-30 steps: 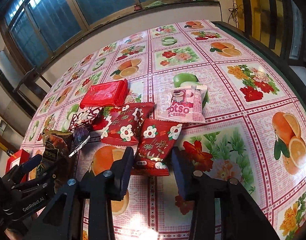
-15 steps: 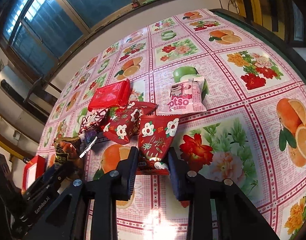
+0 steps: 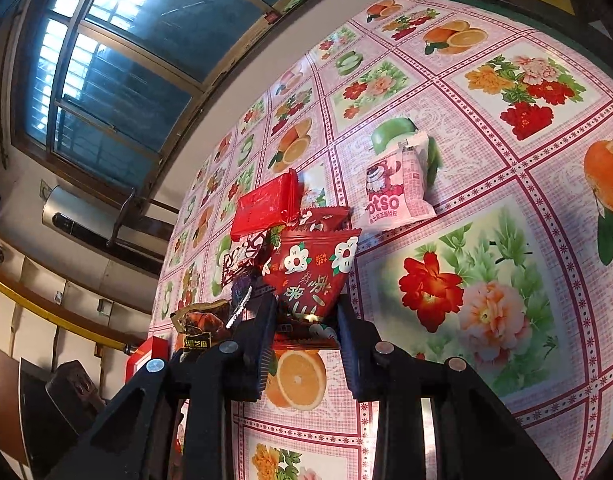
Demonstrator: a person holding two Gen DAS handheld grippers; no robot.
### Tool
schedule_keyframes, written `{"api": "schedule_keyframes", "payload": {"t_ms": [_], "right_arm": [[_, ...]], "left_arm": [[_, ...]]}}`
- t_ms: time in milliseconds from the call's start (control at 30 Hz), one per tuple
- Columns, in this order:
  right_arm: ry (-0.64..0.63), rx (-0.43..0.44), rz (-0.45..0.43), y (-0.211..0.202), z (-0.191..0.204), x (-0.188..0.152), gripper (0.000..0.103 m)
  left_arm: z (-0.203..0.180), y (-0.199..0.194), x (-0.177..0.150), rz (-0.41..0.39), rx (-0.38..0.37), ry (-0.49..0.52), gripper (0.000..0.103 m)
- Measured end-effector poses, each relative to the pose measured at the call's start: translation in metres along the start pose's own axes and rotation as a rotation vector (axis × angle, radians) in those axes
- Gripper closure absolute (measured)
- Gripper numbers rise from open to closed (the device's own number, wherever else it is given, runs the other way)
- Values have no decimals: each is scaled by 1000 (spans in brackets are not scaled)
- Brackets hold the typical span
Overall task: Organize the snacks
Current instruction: 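Grasp the red flower-print candy bag with the right tool while the left tool grasps the brown snack bag, then lift the brown snack bag with the left tool and the red bag with the right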
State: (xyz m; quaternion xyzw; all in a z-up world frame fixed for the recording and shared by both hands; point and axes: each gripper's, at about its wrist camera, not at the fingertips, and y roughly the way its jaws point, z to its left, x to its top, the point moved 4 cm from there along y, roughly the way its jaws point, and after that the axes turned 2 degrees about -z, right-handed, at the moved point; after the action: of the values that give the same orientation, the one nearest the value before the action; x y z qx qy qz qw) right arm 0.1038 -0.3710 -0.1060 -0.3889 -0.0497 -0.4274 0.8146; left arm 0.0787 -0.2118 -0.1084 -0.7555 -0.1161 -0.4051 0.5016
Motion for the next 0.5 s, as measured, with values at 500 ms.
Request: {"api": "schedule_keyframes", "payload": {"t_ms": [500], "right_arm": [[-15, -20, 13, 7, 3, -2, 72]], "left_arm": [[-4, 15, -3, 64, -55, -16, 49]]}}
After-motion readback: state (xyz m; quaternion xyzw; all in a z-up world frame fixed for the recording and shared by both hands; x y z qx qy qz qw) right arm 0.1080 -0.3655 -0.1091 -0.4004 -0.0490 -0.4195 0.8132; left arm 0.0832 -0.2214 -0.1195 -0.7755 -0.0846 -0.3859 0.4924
